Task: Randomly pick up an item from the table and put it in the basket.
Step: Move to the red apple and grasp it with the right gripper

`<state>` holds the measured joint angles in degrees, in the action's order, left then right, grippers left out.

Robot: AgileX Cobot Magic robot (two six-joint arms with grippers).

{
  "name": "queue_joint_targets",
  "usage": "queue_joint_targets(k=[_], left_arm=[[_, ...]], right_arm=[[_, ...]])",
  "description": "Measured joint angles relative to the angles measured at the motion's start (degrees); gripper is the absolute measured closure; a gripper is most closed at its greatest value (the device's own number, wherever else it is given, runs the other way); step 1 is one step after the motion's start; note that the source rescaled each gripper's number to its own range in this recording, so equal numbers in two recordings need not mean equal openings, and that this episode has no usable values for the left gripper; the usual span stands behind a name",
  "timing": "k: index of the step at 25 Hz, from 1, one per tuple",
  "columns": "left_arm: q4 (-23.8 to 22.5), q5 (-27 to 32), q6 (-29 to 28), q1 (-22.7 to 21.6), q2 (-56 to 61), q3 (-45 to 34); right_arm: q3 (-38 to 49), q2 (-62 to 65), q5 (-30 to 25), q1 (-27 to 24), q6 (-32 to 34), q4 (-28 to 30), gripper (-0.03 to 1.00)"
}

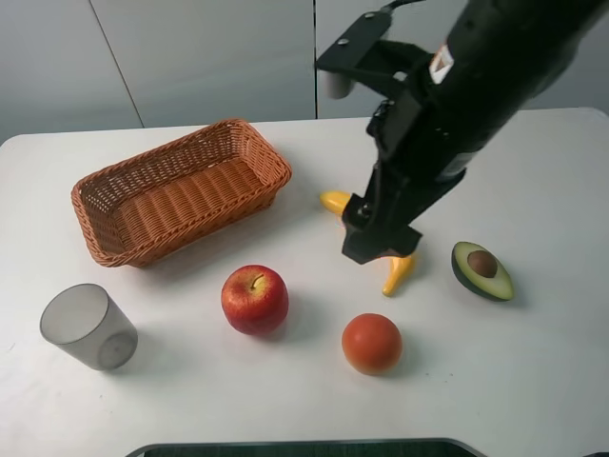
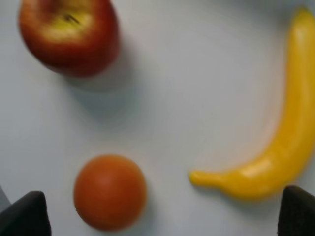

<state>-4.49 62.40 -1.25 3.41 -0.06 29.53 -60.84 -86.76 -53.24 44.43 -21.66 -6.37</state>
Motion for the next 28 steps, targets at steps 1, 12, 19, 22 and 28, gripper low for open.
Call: queue_joint_targets(k=[1, 12, 19, 22, 28], left_arm=[[0.0, 0.0, 0.0, 0.0, 0.0, 0.0], [0.0, 0.0, 0.21, 0.0, 0.0, 0.0], [0.0, 0.0, 0.34, 0.0, 0.0, 0.0], [0.0, 0.0, 0.34, 0.0, 0.0, 0.0], [0.0, 0.0, 0.13, 0.0, 0.0, 0.0]], right_arm=[[-1.34, -2.01, 0.0, 0.98, -1.14, -0.46, -0.03], [-12.41, -17.57, -0.92, 8.55, -4.58, -1.8, -0.03], [-16.08, -24.06, -0.02, 9.73, -4.8, -2.05, -0.03], [-16.08, -25.77, 0.22, 9.73, -4.8, -2.33, -0.03], [-16.08, -26.65, 2.55, 10.01, -4.79, -3.3, -0.03]])
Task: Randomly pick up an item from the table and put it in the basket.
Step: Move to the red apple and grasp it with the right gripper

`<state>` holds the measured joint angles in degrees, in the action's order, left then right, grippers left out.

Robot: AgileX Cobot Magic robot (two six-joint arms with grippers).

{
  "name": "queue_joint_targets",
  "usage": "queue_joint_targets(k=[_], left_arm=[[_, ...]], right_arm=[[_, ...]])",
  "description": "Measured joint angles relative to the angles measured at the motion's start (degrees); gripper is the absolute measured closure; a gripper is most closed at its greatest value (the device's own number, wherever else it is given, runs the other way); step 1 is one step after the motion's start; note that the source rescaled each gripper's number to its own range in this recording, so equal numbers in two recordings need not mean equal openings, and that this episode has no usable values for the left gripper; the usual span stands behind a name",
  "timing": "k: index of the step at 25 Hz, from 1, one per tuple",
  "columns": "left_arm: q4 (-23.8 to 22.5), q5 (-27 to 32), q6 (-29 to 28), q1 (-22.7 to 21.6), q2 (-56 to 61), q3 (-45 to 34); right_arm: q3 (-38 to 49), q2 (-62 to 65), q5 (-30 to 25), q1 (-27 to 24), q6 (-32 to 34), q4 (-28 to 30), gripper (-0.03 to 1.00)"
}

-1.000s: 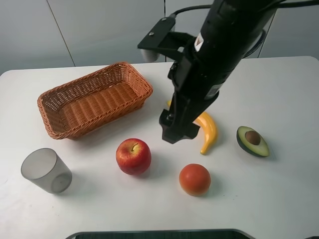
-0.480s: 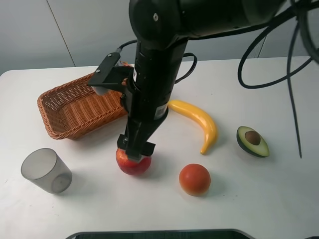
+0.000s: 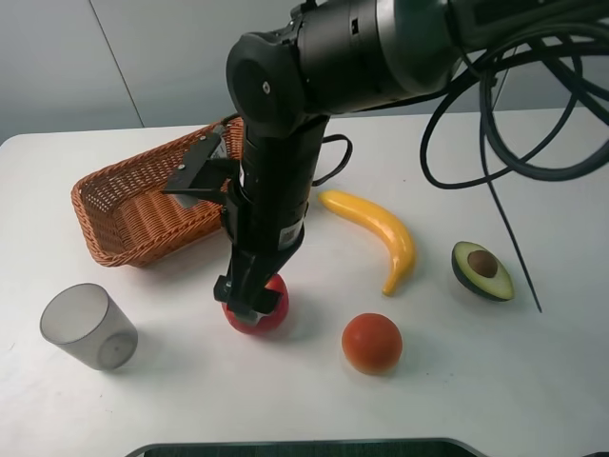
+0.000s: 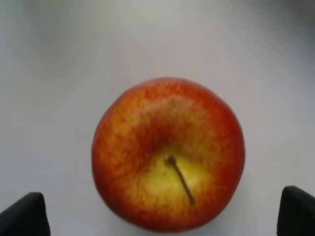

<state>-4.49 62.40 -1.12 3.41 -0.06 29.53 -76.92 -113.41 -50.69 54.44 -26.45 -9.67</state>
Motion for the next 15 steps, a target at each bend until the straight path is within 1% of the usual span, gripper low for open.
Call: queue_joint_targets(k=[4, 15], left_arm=[[0.0, 0.0, 0.0, 0.0, 0.0, 0.0], [0.0, 0.0, 0.0, 0.0, 0.0, 0.0]], right_arm=[[-0.1, -0.25, 2.89, 0.13, 1.38, 0.0, -0.03], [-0.22, -3.9, 5.92, 0.13, 1.79, 0.0, -0.03]])
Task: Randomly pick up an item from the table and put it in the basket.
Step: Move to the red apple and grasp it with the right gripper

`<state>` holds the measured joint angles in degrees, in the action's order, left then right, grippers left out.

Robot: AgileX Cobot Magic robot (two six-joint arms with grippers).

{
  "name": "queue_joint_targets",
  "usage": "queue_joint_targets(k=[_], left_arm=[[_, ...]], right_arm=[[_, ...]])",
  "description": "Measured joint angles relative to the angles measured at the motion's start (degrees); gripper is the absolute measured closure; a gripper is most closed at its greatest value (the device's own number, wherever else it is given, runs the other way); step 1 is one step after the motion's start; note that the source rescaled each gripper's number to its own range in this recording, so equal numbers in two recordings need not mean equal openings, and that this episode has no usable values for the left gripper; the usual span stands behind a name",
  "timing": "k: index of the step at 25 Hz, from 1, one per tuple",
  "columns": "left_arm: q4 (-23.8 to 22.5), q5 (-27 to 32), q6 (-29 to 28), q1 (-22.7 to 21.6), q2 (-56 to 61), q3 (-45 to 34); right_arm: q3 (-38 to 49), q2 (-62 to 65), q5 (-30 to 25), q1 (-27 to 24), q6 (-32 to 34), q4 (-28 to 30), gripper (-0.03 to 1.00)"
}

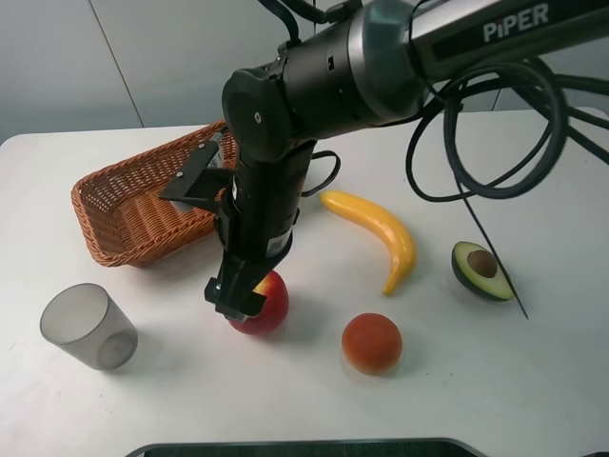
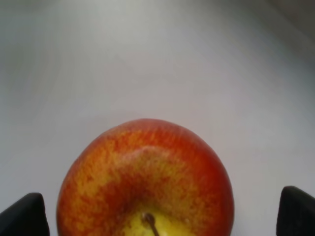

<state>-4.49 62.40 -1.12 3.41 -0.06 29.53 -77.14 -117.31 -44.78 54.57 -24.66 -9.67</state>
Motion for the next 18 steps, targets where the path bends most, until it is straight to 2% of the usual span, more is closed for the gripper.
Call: queue_joint_targets(k=[13, 14, 15, 16, 17, 18], left_arm=[[0.0, 0.0, 0.0, 0.0, 0.06, 0.0], [0.0, 0.0, 0.0, 0.0, 0.0, 0.0], [0.0, 0.0, 0.0, 0.0, 0.0, 0.0], [0.0, 0.0, 0.0, 0.0, 0.0, 0.0], [0.0, 0.0, 0.0, 0.0, 0.0, 0.0], [0.0, 0.0, 0.0, 0.0, 0.0, 0.0]], right_arm=[[0.0, -2.8, 1.45, 0.0, 0.0, 0.0, -0.02], [0.0, -2.8, 1.45, 0.0, 0.0, 0.0, 0.18], [0.0, -2.8, 1.45, 0.0, 0.0, 0.0, 0.5], [0.0, -2.8, 1.57, 0.0, -0.11, 0.0, 0.97], [0.0, -2.8, 1.67, 0.0, -0.11, 0.0, 0.92], [0.0, -2.8, 1.67, 0.0, -0.11, 0.0, 0.92]])
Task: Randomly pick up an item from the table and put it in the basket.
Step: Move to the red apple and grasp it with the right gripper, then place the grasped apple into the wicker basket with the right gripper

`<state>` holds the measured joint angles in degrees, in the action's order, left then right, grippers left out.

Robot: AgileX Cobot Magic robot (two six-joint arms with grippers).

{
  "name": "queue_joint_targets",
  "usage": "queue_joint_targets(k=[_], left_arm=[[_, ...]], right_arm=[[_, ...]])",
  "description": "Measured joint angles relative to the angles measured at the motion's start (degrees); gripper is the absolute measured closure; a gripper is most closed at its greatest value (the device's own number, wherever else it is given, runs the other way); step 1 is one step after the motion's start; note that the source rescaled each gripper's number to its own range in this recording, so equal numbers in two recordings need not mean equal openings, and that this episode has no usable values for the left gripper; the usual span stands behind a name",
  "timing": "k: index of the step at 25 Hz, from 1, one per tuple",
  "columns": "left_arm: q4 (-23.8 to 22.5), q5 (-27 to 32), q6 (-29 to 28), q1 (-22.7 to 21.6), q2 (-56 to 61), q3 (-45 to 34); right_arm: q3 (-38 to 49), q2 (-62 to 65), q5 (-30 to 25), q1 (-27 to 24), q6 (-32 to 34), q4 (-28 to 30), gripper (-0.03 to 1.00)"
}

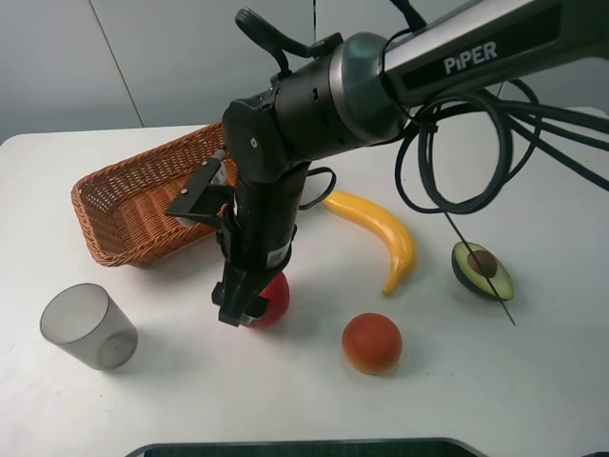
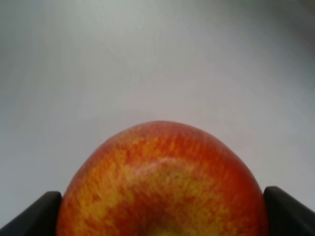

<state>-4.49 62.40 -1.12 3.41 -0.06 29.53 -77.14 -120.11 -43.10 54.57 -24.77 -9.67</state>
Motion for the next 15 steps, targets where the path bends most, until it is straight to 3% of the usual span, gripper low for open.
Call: queue_joint_targets(k=[15], left_arm=[[0.0, 0.0, 0.0, 0.0, 0.0, 0.0]], right_arm=[[0.0, 0.0, -0.19, 0.0, 0.0, 0.0, 0.92]])
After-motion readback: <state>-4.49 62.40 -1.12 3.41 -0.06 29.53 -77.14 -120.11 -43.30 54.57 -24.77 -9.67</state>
